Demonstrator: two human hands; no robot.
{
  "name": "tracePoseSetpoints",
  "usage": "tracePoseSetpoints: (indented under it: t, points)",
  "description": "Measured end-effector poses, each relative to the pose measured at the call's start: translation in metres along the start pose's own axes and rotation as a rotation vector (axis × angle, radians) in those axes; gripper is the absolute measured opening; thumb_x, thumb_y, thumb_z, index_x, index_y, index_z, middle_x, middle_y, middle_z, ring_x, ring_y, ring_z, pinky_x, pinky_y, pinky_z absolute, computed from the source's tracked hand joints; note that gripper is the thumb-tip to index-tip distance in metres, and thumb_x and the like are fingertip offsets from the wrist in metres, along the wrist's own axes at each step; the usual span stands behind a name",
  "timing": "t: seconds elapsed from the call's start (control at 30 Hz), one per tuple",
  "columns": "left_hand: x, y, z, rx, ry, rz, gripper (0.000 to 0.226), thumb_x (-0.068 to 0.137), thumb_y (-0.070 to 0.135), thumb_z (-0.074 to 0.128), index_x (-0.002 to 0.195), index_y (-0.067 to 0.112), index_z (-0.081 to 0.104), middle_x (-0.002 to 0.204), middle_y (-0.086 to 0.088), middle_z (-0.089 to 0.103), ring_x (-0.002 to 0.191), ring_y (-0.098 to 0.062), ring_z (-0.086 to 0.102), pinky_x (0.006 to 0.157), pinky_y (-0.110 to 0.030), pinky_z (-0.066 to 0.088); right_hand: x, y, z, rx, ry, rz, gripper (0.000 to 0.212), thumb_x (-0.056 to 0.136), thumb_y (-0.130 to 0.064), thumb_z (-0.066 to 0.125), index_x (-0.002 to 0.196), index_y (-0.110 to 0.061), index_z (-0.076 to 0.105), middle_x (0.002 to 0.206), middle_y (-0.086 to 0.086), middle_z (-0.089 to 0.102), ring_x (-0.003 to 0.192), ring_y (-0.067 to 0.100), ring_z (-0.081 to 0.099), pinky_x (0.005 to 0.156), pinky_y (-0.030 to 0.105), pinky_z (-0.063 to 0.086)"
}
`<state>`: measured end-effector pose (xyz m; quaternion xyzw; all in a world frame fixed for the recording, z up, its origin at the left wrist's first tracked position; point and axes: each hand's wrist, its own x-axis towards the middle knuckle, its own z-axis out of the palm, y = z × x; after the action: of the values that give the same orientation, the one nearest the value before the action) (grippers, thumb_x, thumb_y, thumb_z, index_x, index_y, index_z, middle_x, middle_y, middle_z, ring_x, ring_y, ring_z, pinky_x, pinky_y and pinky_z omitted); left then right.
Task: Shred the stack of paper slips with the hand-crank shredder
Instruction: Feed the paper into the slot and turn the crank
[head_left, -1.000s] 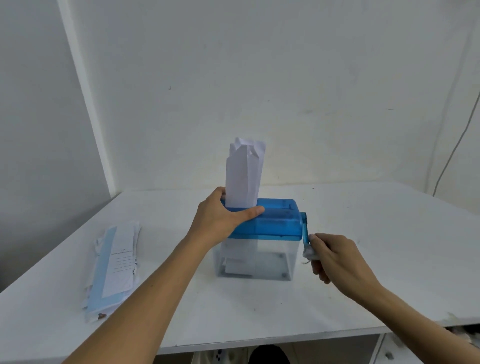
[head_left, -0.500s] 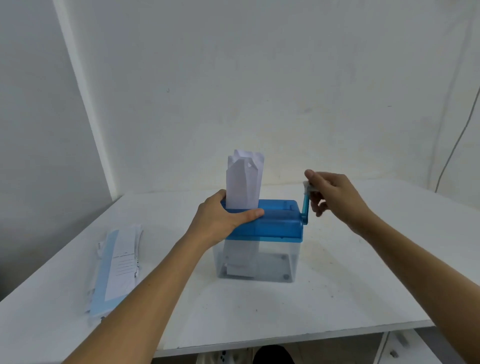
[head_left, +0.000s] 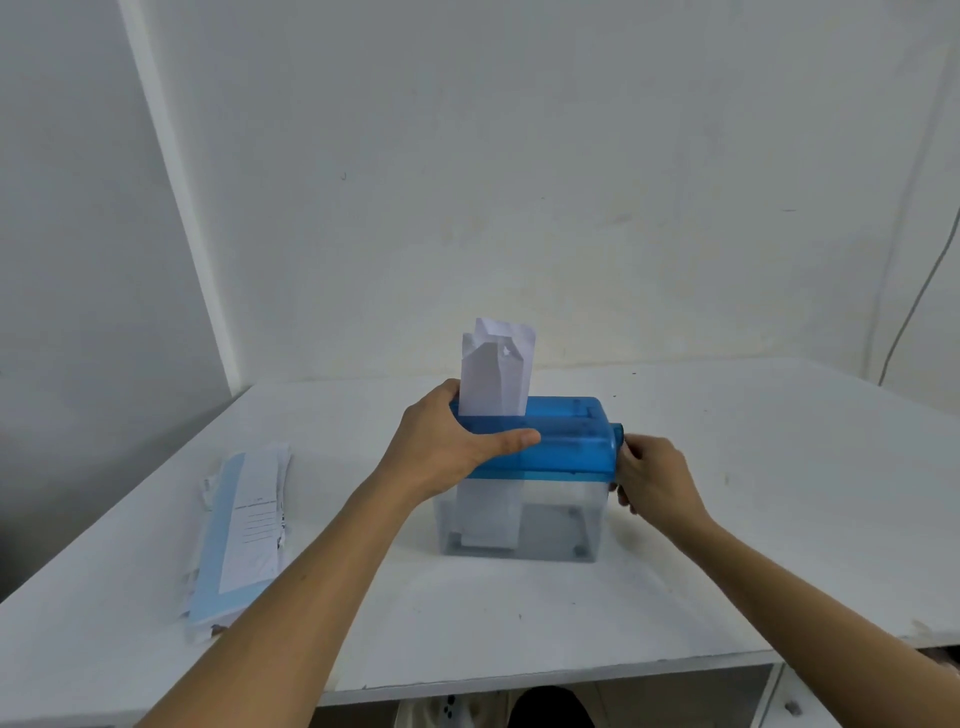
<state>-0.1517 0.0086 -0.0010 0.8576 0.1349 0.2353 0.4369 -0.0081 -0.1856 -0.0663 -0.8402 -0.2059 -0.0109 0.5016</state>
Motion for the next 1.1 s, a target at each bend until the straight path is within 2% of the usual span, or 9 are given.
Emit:
tracePoseSetpoints:
  t: [0.13, 0.33, 0.43, 0.5, 0.57, 0.67, 0.83, 1.0, 1.1]
  points:
    - [-0.004, 0.001, 0.002, 0.001, 0.032, -0.006, 0.083, 0.058, 0.066, 0.085, 0.126, 0.033, 0.05, 0.112, 0.021, 0.055, 0.096, 0.001, 0.054, 0.064, -0.013, 0.041, -0.024, 0.004, -0.01, -0.073, -0.074, -0.016, 0.043, 0.106, -0.035, 0.044, 0.08, -0.009, 0.068, 0.066, 0.005, 0.069, 0.049, 0.01, 0.056, 0.048, 0.021, 0.045]
    - [-0.003, 0.001, 0.003, 0.004, 0.03, -0.015, 0.083, 0.057, 0.067, 0.085, 0.124, 0.033, 0.051, 0.11, 0.022, 0.056, 0.095, 0.002, 0.054, 0.066, -0.013, 0.043, -0.054, -0.011, -0.04, -0.067, -0.267, -0.105, 0.036, 0.104, -0.029, 0.045, 0.084, -0.009, 0.067, 0.068, 0.006, 0.069, 0.056, 0.014, 0.061, 0.053, 0.027, 0.051]
    - [-0.002, 0.001, 0.002, 0.004, 0.022, -0.034, 0.088, 0.057, 0.065, 0.087, 0.128, 0.029, 0.051, 0.109, 0.021, 0.055, 0.091, 0.005, 0.052, 0.064, -0.013, 0.041, -0.061, -0.029, -0.062, 0.041, -0.428, -0.164, 0.036, 0.089, -0.039, 0.052, 0.081, -0.005, 0.062, 0.067, 0.004, 0.066, 0.06, 0.017, 0.063, 0.056, 0.028, 0.051]
    - [-0.001, 0.002, 0.001, 0.002, 0.014, -0.039, 0.093, 0.056, 0.064, 0.088, 0.132, 0.026, 0.051, 0.113, 0.018, 0.056, 0.092, 0.003, 0.053, 0.064, -0.013, 0.042, -0.056, -0.041, -0.078, 0.008, -0.475, -0.229, 0.036, 0.089, -0.04, 0.058, 0.08, -0.005, 0.063, 0.067, 0.003, 0.066, 0.061, 0.016, 0.063, 0.057, 0.026, 0.05]
    - [-0.001, 0.002, 0.001, -0.006, 0.011, -0.041, 0.094, 0.056, 0.063, 0.088, 0.134, 0.025, 0.051, 0.115, 0.016, 0.056, 0.094, -0.001, 0.054, 0.064, -0.013, 0.042, -0.046, -0.051, -0.091, -0.057, -0.504, -0.285, 0.032, 0.095, -0.031, 0.067, 0.076, -0.005, 0.066, 0.068, 0.006, 0.069, 0.062, 0.015, 0.063, 0.059, 0.028, 0.05]
    - [-0.002, 0.001, 0.002, -0.01, 0.03, -0.038, 0.094, 0.056, 0.063, 0.088, 0.134, 0.025, 0.051, 0.117, 0.015, 0.056, 0.099, -0.006, 0.056, 0.066, -0.014, 0.043, -0.031, -0.061, -0.098, -0.044, -0.538, -0.301, 0.032, 0.095, -0.028, 0.063, 0.075, -0.004, 0.068, 0.073, 0.012, 0.072, 0.064, 0.017, 0.064, 0.062, 0.032, 0.051]
    - [-0.001, 0.001, 0.002, -0.011, 0.033, -0.039, 0.09, 0.057, 0.062, 0.089, 0.131, 0.027, 0.051, 0.111, 0.02, 0.055, 0.093, 0.004, 0.052, 0.065, -0.013, 0.041, -0.009, -0.069, -0.093, 0.082, -0.369, -0.328, 0.045, 0.089, -0.044, 0.057, 0.085, -0.002, 0.069, 0.077, 0.012, 0.072, 0.066, 0.024, 0.064, 0.059, 0.033, 0.054]
    - [-0.003, 0.002, 0.004, 0.0, 0.051, -0.034, 0.082, 0.059, 0.062, 0.087, 0.125, 0.028, 0.053, 0.106, 0.022, 0.055, 0.092, 0.004, 0.054, 0.061, -0.013, 0.043, 0.016, -0.073, -0.066, 0.185, -0.009, -0.364, 0.016, 0.097, -0.028, 0.063, 0.097, -0.013, 0.058, 0.088, 0.002, 0.069, 0.07, 0.016, 0.068, 0.054, 0.028, 0.056]
    - [-0.003, 0.002, 0.004, -0.003, 0.057, -0.027, 0.08, 0.058, 0.063, 0.087, 0.123, 0.028, 0.054, 0.106, 0.022, 0.057, 0.092, 0.002, 0.056, 0.06, -0.012, 0.043, 0.026, -0.069, -0.044, 0.24, 0.147, -0.328, 0.018, 0.098, -0.028, 0.064, 0.092, -0.011, 0.058, 0.083, 0.003, 0.07, 0.068, 0.014, 0.066, 0.051, 0.025, 0.053]
